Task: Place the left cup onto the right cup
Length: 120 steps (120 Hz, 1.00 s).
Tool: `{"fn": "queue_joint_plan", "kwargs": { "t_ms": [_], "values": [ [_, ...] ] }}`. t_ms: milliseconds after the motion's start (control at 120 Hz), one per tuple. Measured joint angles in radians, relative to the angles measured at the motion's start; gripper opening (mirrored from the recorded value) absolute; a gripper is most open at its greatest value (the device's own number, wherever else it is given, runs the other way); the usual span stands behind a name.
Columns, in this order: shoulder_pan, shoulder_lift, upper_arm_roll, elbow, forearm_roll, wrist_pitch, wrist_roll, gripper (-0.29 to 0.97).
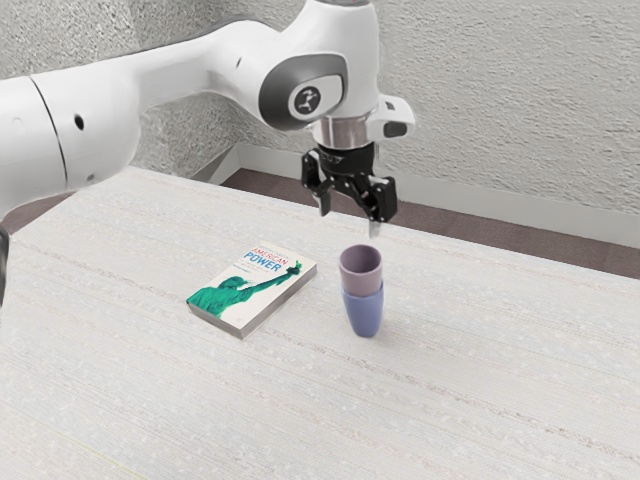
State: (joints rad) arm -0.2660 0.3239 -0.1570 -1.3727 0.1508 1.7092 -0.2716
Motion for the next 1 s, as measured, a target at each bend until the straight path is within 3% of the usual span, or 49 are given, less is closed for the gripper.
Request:
{"fn": "queue_joint_plan", "kwargs": {
  "t_ms": [358, 625, 1000],
  "values": [
    [-0.075, -0.140, 0.098, -0.135, -0.025, -0.009, -0.002, 0.68],
    [-0.132, -0.180, 0.188, -0.149, -0.055, -0.045, 0.006, 0.68],
    [-0.120, -0.208, 0.228, -0.148, -0.082, -0.098, 0.038, 0.68]
  ]
}}
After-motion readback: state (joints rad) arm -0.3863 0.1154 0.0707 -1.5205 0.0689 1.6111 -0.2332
